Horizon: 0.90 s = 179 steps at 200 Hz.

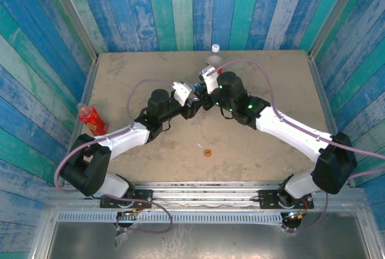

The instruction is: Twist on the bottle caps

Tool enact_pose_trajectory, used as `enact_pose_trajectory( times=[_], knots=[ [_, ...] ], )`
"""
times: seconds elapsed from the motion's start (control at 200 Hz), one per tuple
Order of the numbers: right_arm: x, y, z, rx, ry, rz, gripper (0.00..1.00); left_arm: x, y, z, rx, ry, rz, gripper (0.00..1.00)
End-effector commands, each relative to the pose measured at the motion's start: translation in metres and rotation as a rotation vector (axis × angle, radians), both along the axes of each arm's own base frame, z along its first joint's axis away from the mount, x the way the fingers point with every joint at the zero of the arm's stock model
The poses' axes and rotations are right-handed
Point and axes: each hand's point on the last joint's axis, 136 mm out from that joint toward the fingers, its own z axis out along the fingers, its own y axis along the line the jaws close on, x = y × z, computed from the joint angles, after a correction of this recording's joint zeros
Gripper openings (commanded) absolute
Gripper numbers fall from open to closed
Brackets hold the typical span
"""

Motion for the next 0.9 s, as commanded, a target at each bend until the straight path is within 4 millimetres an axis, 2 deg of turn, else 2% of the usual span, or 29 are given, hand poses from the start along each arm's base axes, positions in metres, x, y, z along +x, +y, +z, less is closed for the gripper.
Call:
enact_pose_trajectory(
  times=[0.0, 0.08, 0.21, 0.335, 0.441, 0.581, 0.636, 0.661, 0.691, 0.891],
  knots=[
    [-0.016, -0.018, -0.076, -0.132, 0.2, -0.117, 0.21, 0.03, 0.015, 0.101, -0.194, -0.25, 0.153, 0.61],
    [-0.016, -0.011, -0.061, -0.122, 0.149, -0.057, 0.23, 0.028, 0.016, 0.094, -0.171, -0.235, 0.149, 0.61],
    [-0.029, 0.001, -0.026, -0.096, 0.035, 0.146, 0.34, 0.018, 0.015, 0.077, -0.11, -0.215, 0.11, 0.61],
    [-0.041, -0.011, 0.008, -0.085, -0.096, 0.256, 0.48, -0.002, 0.011, 0.057, -0.034, -0.211, 0.019, 0.63],
    [-0.068, -0.02, 0.026, -0.099, -0.2, 0.391, 0.61, -0.022, 0.007, 0.039, 0.044, -0.218, -0.075, 0.63],
    [-0.099, -0.032, 0.024, -0.202, -0.265, 0.537, 0.64, -0.052, -0.002, 0.017, 0.161, -0.241, -0.253, 0.63],
    [-0.118, -0.035, 0.018, -0.284, -0.303, 0.673, 0.67, -0.064, -0.005, 0.003, 0.2, -0.219, -0.332, 0.63],
    [-0.125, -0.037, 0.016, -0.312, -0.315, 0.721, 0.68, -0.071, -0.005, 0.01, 0.205, -0.246, -0.361, 0.64],
    [-0.131, -0.039, 0.014, -0.342, -0.319, 0.762, 0.68, -0.078, -0.006, 0.008, 0.214, -0.24, -0.395, 0.64],
    [-0.138, -0.038, 0.018, -0.442, -0.33, 0.918, 0.64, -0.107, -0.009, -0.001, 0.228, -0.197, -0.552, 0.64]
  ],
)
